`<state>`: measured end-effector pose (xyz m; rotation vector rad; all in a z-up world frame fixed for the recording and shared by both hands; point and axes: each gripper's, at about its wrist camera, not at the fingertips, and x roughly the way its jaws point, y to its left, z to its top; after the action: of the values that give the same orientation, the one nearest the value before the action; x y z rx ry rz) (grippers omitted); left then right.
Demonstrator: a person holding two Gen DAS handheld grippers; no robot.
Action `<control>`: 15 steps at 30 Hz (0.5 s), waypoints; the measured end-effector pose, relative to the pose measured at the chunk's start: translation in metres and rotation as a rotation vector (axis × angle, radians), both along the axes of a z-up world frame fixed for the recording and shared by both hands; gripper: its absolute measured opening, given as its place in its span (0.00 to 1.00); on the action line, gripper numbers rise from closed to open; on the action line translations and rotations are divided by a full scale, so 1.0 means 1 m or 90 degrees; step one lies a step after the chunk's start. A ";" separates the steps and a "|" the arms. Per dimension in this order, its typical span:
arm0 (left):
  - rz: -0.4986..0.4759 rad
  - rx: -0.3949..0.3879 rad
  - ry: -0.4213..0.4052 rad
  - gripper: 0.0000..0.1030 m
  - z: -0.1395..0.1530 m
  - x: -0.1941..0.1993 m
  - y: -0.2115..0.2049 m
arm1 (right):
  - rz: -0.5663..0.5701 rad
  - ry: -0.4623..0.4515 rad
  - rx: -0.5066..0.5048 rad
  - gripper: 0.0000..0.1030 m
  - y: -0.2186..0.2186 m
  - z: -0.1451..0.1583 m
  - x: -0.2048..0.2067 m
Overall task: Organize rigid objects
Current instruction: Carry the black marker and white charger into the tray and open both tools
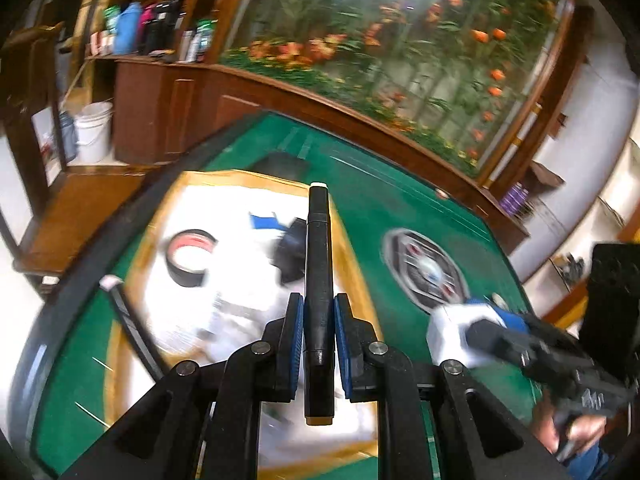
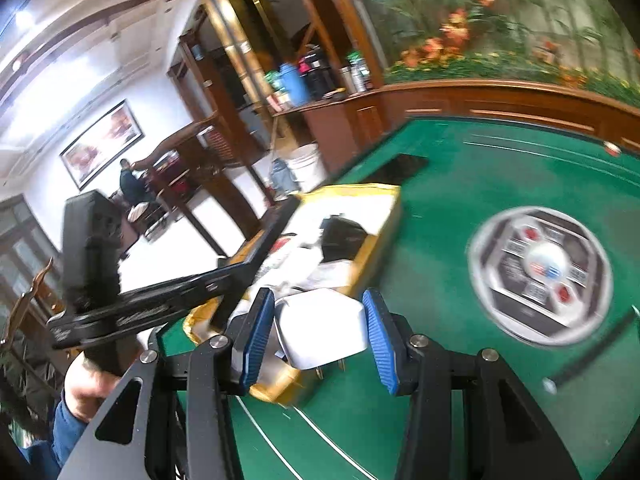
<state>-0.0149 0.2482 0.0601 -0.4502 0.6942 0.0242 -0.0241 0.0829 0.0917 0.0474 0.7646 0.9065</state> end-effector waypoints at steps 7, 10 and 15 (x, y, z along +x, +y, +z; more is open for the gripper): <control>0.048 -0.012 0.042 0.14 -0.020 0.024 0.045 | 0.020 0.033 -0.040 0.44 0.070 -0.018 0.017; 0.062 -0.022 0.064 0.14 -0.029 0.035 0.059 | 0.016 0.043 -0.054 0.44 0.088 -0.026 0.026; 0.057 -0.018 0.095 0.14 -0.040 0.052 0.063 | 0.002 0.055 -0.067 0.44 0.111 -0.035 0.041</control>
<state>0.0376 0.3114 0.0205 -0.5098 0.8212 0.1342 0.0168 0.1941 0.0567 -0.0078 0.8917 0.8700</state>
